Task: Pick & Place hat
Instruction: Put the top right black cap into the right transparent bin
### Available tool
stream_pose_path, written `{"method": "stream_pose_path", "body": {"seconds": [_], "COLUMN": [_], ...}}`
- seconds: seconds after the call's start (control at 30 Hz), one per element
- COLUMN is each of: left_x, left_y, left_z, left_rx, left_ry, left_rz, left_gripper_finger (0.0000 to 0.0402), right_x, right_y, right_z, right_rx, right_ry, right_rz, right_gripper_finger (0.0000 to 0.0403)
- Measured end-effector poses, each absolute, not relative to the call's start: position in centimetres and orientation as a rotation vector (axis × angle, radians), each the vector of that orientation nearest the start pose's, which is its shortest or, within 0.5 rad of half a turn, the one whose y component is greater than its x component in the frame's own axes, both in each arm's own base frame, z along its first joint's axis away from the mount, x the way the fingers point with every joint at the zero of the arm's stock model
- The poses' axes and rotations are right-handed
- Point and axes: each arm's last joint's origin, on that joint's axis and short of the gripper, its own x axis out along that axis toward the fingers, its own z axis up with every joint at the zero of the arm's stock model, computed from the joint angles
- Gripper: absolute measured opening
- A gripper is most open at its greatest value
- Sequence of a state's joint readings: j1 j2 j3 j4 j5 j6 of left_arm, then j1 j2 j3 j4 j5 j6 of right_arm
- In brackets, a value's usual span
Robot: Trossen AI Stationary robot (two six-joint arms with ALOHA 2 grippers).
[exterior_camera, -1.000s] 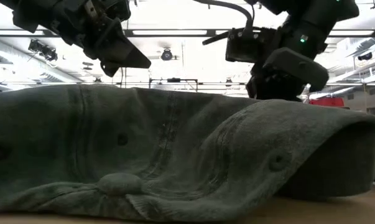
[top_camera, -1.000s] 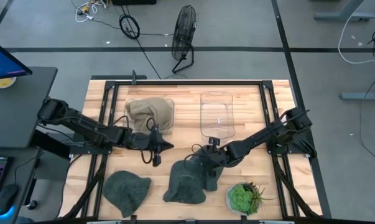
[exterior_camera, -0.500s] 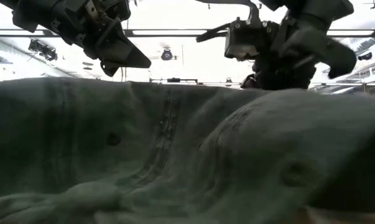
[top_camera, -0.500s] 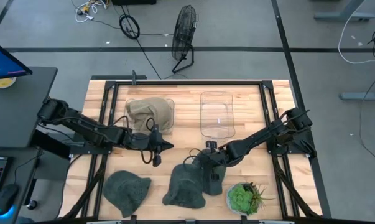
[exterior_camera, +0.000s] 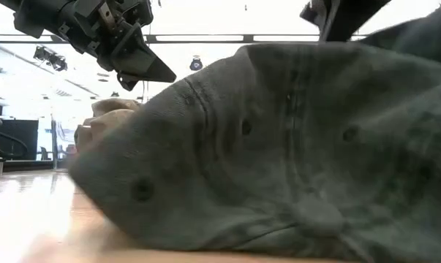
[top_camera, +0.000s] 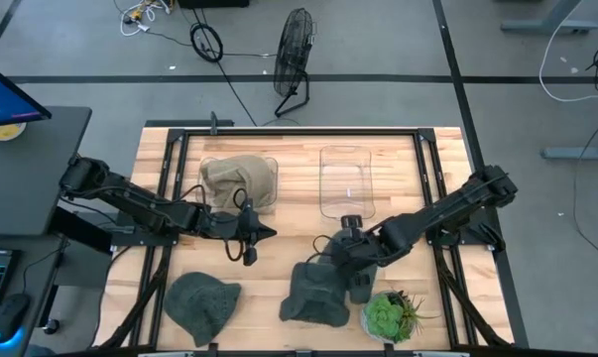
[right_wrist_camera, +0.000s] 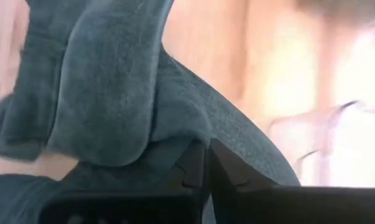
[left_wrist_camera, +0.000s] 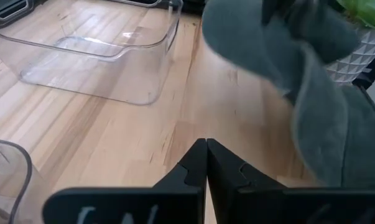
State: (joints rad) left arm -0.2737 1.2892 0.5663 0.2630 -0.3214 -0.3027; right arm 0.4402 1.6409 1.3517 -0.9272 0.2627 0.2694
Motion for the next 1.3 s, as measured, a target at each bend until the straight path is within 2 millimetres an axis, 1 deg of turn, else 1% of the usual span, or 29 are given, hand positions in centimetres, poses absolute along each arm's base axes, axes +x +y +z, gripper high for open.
{"method": "stream_pose_path", "body": {"seconds": [0.1,0.27,0.33,0.43,0.57,0.67,0.73,0.83,0.9,0.97,1.07,1.1,1.23,1.3], "left_x": [24.8,24.8,24.8,24.8,24.8,24.8,24.8,24.8,24.8,24.8,24.8,24.8,24.8,24.8], "left_y": [-6.0,-6.0,-6.0,-6.0,-6.0,-6.0,-6.0,-6.0,-6.0,-6.0,-6.0,-6.0,-6.0,-6.0], "left_z": [19.8,19.8,19.8,19.7,19.7,19.7,19.7,19.7,19.7,19.7,19.7,19.7,19.7,19.7], "left_rx": [-0.162,-0.119,-0.105,-0.099,-0.098,-0.098,-0.098,-0.098,-0.098,-0.098,-0.100,-0.102,-0.103,-0.102], "left_ry": [0.428,0.432,0.433,0.438,0.438,0.438,0.438,0.438,0.438,0.437,0.438,0.438,0.439,0.441], "left_rz": [0.113,0.103,0.100,0.100,0.100,0.100,0.100,0.100,0.100,0.100,0.100,0.101,0.101,0.101], "left_gripper_finger": [0.0014,0.0014,0.0014,0.0014,0.0014,0.0014,0.0014,0.0014,0.0014,0.0014,0.0014,0.0014,0.0014,0.0014], "right_x": [29.2,29.0,29.1,29.6,29.6,29.8,30.5,31.5,31.5,31.4,31.4,31.4,31.6,31.6], "right_y": [12.9,12.2,12.3,13.0,13.4,13.4,13.6,14.3,14.6,14.4,13.4,13.0,12.3,11.5], "right_z": [27.5,28.0,28.1,28.3,28.3,28.4,28.4,28.1,28.1,28.1,28.4,28.6,28.7,28.8], "right_rx": [-0.308,-0.565,-0.618,-0.692,-0.852,-0.909,-0.906,-0.868,-0.913,-0.999,-1.135,-1.173,-1.302,-1.370], "right_ry": [1.098,1.061,1.052,0.989,0.982,0.965,0.917,0.843,0.828,0.847,0.884,0.895,0.927,0.972], "right_rz": [-0.026,-0.100,-0.061,0.017,0.104,0.135,0.149,0.255,0.293,0.212,-0.035,-0.080,-0.138,-0.234], "right_gripper_finger": [0.0008,0.0008,0.0007,0.0007,0.0007,0.0007,0.0007,0.0007,0.0007,0.0007,0.0007,0.0007,0.0007,0.0007]}}
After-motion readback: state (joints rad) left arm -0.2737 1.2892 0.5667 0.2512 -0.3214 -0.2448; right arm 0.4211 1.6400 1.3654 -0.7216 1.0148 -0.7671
